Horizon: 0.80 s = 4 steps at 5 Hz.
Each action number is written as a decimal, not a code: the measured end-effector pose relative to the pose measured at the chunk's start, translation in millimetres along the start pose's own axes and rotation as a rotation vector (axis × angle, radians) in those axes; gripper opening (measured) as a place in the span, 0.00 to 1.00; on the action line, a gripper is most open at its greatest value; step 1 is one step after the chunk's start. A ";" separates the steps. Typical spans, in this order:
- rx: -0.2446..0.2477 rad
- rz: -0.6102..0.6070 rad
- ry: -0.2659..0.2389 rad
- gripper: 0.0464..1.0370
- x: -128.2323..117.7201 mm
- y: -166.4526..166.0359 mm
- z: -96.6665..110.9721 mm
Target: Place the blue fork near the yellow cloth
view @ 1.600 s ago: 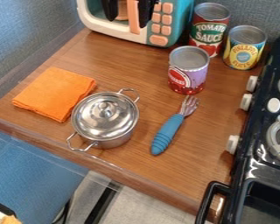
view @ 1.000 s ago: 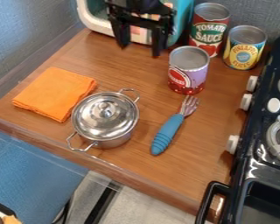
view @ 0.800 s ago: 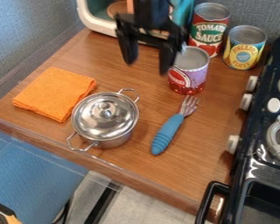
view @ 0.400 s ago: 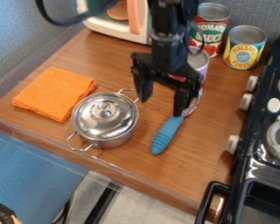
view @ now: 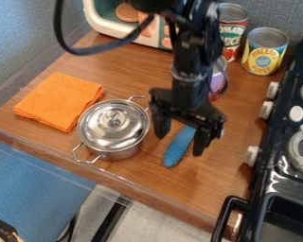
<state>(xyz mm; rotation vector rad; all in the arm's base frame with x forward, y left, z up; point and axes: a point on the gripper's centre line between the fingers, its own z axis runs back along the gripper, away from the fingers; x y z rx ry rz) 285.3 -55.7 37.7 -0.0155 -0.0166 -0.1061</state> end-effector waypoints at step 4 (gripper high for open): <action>0.021 -0.022 0.052 0.39 -1.2 -5.5 -16.1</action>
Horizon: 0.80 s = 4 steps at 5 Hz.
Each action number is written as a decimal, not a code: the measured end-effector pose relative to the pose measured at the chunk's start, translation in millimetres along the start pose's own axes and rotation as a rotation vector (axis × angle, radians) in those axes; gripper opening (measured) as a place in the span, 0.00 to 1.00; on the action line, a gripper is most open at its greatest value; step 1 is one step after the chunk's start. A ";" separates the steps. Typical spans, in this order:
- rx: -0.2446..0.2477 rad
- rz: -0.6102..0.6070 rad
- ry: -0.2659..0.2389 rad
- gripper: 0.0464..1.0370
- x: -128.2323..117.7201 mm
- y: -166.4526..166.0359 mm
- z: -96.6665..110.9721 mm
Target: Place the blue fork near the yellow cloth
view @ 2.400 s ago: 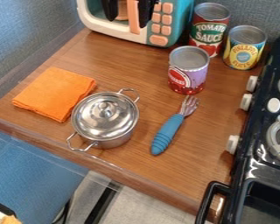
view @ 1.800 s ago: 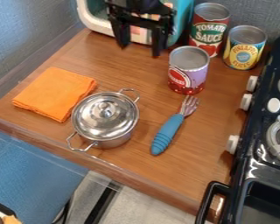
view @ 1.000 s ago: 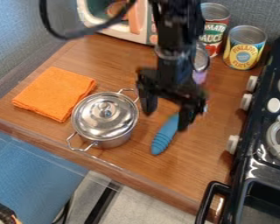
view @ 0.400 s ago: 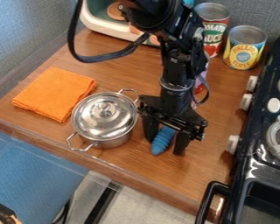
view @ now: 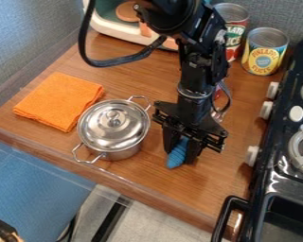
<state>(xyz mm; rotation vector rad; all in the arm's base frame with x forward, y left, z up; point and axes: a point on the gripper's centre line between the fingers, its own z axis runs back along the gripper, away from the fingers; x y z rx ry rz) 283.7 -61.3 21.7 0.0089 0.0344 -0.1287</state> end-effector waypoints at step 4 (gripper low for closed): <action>-0.102 0.159 -0.192 0.39 22.9 83.2 111.8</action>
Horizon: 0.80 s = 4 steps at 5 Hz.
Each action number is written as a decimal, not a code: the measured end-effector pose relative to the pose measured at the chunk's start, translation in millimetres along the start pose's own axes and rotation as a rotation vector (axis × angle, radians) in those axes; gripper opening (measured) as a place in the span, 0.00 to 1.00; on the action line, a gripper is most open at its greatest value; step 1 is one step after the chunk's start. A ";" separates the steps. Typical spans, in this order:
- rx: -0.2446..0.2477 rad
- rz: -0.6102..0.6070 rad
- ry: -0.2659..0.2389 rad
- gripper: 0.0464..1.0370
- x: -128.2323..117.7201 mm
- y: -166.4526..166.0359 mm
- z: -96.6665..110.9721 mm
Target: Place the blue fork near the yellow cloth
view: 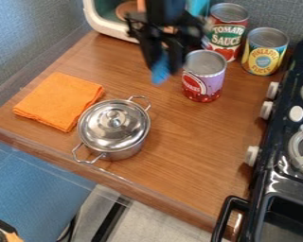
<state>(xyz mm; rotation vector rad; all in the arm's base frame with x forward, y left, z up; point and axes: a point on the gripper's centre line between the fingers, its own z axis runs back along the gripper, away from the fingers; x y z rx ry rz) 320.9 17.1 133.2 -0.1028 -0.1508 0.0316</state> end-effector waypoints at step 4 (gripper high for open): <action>0.212 0.193 0.103 0.39 24.6 121.2 -64.0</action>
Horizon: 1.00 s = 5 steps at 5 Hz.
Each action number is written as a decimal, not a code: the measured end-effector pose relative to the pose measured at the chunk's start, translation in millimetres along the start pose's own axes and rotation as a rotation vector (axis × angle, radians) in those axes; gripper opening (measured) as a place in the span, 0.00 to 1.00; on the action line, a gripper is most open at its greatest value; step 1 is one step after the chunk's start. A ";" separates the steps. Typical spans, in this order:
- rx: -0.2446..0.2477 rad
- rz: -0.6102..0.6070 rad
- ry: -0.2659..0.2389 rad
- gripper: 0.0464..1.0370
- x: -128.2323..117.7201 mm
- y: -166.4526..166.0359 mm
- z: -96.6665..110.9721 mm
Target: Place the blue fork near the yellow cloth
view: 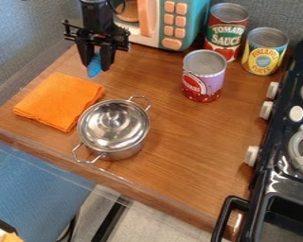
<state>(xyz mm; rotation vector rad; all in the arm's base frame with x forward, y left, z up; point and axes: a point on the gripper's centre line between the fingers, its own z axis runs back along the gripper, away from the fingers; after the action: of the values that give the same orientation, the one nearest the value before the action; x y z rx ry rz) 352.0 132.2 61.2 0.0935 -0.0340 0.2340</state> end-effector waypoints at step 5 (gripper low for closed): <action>-0.026 -0.082 0.053 0.78 3.6 -37.6 -25.3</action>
<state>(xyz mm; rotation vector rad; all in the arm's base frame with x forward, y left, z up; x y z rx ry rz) 364.8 99.0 32.9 0.0629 0.0199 0.1541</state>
